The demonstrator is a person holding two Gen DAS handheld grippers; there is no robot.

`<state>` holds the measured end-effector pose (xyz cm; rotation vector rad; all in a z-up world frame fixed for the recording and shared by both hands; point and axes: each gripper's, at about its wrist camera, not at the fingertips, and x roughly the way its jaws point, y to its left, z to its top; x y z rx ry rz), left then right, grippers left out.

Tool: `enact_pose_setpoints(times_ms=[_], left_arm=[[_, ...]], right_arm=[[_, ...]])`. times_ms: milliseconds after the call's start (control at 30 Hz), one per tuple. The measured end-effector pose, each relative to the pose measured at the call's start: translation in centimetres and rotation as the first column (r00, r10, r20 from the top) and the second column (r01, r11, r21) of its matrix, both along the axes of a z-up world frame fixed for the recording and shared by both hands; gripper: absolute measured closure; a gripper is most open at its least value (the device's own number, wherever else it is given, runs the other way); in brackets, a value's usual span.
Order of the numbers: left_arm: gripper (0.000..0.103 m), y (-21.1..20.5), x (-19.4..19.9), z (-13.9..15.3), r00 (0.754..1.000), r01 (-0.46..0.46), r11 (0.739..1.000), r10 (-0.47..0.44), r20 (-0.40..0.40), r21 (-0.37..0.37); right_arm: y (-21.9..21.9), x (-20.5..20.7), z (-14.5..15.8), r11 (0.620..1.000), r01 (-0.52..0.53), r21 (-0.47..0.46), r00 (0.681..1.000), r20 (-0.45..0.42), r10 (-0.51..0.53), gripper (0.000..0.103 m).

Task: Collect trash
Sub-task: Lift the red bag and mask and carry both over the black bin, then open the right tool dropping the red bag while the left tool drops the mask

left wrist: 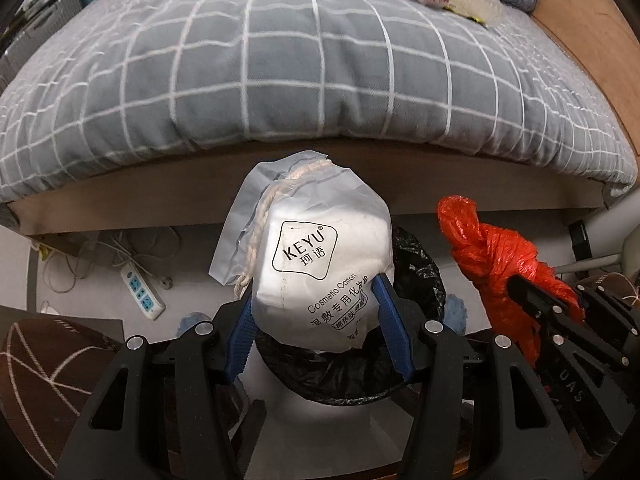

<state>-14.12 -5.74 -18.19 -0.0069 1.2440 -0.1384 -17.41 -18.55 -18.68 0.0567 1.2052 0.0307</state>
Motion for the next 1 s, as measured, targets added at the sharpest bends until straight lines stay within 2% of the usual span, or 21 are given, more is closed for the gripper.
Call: enact_pose_setpoints(times_ms=[400, 567, 733, 1000], left_arm=[[0.048, -2.5, 1.0, -3.2, 0.997, 0.059, 0.998, -0.059, -0.04, -0.004], [0.037, -2.5, 1.1, -4.4, 0.997, 0.069, 0.998, -0.069, -0.038, 0.004], [0.02, -0.9, 1.4, -5.3, 0.999, 0.038, 0.999, -0.037, -0.038, 0.018], [0.009, 2.2, 1.3, -5.5, 1.0, -0.002, 0.997, 0.002, -0.009, 0.081]], right_arm=[[-3.4, -0.4, -1.6, 0.997, 0.073, -0.008, 0.997, -0.027, -0.074, 0.08], [-3.8, -0.3, -2.4, 0.997, 0.077, -0.008, 0.996, -0.041, -0.078, 0.08], [-2.3, 0.2, -3.2, 0.999, 0.053, -0.006, 0.997, -0.054, -0.054, 0.08], [0.4, 1.7, -4.2, 1.0, -0.012, 0.01, 0.997, -0.071, 0.013, 0.08]])
